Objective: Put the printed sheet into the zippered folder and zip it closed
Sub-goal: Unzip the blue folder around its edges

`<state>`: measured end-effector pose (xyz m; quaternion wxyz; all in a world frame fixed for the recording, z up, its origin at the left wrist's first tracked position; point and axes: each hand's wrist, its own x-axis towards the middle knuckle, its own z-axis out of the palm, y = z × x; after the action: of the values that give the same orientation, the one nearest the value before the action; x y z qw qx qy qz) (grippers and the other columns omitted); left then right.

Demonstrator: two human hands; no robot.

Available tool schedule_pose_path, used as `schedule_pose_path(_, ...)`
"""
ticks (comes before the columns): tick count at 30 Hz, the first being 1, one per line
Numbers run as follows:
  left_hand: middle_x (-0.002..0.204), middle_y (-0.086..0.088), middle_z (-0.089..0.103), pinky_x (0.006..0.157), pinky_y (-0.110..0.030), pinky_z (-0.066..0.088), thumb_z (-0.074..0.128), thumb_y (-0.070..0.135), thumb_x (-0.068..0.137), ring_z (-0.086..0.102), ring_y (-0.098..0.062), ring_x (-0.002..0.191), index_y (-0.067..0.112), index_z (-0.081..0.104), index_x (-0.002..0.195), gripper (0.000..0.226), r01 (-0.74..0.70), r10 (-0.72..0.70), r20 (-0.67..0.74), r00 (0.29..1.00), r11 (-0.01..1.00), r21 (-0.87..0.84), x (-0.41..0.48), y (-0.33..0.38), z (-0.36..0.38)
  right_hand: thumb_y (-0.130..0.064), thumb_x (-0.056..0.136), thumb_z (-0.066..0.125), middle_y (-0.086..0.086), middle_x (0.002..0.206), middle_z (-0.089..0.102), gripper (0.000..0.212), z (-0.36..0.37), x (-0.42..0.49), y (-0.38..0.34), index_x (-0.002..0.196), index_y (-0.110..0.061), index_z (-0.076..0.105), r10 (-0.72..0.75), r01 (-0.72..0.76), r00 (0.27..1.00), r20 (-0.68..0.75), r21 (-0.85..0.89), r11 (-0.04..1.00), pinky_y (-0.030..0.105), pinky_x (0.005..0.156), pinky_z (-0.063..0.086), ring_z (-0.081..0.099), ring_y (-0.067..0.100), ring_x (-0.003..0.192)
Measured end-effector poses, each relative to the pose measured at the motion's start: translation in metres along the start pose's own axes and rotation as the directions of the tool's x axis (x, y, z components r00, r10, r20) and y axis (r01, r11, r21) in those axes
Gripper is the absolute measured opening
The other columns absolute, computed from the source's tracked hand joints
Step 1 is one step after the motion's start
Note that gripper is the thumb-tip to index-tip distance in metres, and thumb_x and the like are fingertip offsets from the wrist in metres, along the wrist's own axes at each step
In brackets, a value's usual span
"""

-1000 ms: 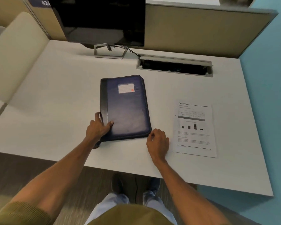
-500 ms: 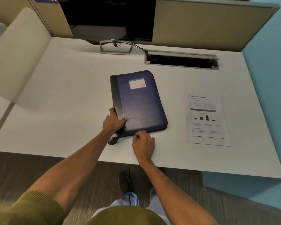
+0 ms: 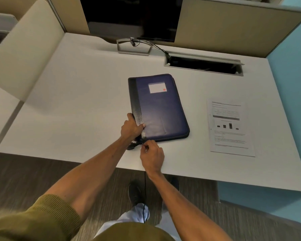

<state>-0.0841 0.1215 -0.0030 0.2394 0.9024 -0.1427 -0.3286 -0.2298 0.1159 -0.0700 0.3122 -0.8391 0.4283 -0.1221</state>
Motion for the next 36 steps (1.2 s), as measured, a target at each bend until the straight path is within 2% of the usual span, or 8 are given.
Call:
schedule_pose_path(3,0.146,-0.02,0.061,0.106,-0.051,0.053,0.07,0.04,0.103,0.065,-0.044,0.128,0.007,0.032,0.153,0.071,0.0,0.0,-0.013,1.0,1.0,0.006,-0.001,0.001,0.002,-0.021,0.1,0.072,-0.005,0.101,0.077,0.006,0.008,-0.003,-0.011,0.105,-0.018,0.074,0.13,-0.123,0.991,-0.033,0.148,0.981,0.029,0.087,0.064,0.071,0.01,0.089)
schedule_pose_path(11,0.14,-0.023,0.063,0.105,-0.054,0.053,0.07,0.049,0.101,0.064,-0.047,0.125,0.002,0.034,0.149,0.076,-0.016,0.016,-0.01,1.0,1.0,0.025,0.0,-0.001,0.0,-0.021,0.099,0.072,-0.008,0.102,0.077,0.009,0.021,-0.026,-0.014,0.108,-0.021,0.072,0.072,-0.065,0.997,-0.027,0.193,0.979,0.013,0.086,0.052,0.072,0.006,0.09)
schedule_pose_path(17,0.144,-0.024,0.06,0.109,-0.055,0.051,0.067,0.046,0.104,0.062,-0.047,0.129,0.003,0.033,0.149,0.07,0.02,-0.02,0.001,1.0,0.998,0.062,0.002,-0.001,-0.001,-0.023,0.098,0.075,-0.006,0.107,0.079,0.014,0.032,-0.025,-0.024,0.112,-0.019,0.075,0.136,-0.12,0.99,-0.047,0.245,0.962,0.024,0.095,0.063,0.074,0.009,0.097)
schedule_pose_path(22,0.142,-0.026,0.058,0.107,-0.056,0.052,0.068,0.045,0.104,0.061,-0.05,0.128,0.002,0.034,0.147,0.069,0.019,-0.019,-0.01,1.0,0.998,0.066,0.001,0.001,0.001,-0.021,0.097,0.075,-0.005,0.105,0.079,0.014,0.033,-0.03,-0.024,0.111,-0.019,0.075,0.105,-0.086,0.992,-0.068,0.237,0.968,0.016,0.092,0.058,0.074,0.008,0.095)
schedule_pose_path(27,0.142,-0.024,0.06,0.109,-0.054,0.051,0.069,0.045,0.102,0.061,-0.048,0.129,0.005,0.034,0.149,0.07,0.032,-0.032,0.006,0.999,0.998,0.06,0.001,0.003,-0.002,-0.023,0.098,0.074,-0.005,0.107,0.077,0.015,0.029,-0.025,-0.021,0.112,-0.019,0.074,0.133,-0.131,0.991,0.007,0.251,0.959,0.023,0.094,0.062,0.073,0.008,0.096)
schedule_pose_path(30,0.141,-0.022,0.061,0.108,-0.053,0.052,0.071,0.045,0.101,0.062,-0.046,0.129,0.006,0.037,0.149,0.071,0.023,-0.024,0.014,1.0,0.998,0.063,0.001,0.003,-0.006,-0.04,0.1,0.07,-0.008,0.103,0.076,0.02,0.013,-0.015,-0.011,0.109,-0.023,0.074,0.023,-0.044,0.995,0.1,0.212,0.976,0.017,0.087,0.059,0.071,0.006,0.089)
schedule_pose_path(32,0.144,-0.021,0.055,0.108,-0.054,0.052,0.073,0.045,0.099,0.06,-0.046,0.13,0.006,0.039,0.148,0.072,0.025,-0.025,0.001,1.0,0.998,0.064,0.0,0.005,-0.007,-0.05,0.102,0.063,-0.008,0.091,0.075,0.03,-0.004,-0.003,-0.003,0.097,-0.022,0.075,-0.034,0.015,0.994,0.102,0.183,0.983,0.022,0.076,0.062,0.069,0.007,0.078)
schedule_pose_path(36,0.154,-0.02,0.042,0.112,-0.057,0.049,0.075,0.037,0.097,0.048,-0.046,0.142,0.007,0.036,0.156,0.077,-0.015,0.017,-0.032,0.999,0.999,0.048,-0.001,0.013,-0.005,-0.036,0.106,0.06,-0.006,0.072,0.067,0.032,-0.048,0.03,0.02,0.081,-0.019,0.07,-0.001,0.025,0.991,-0.132,0.179,0.983,0.037,0.06,0.059,0.062,0.011,0.063)
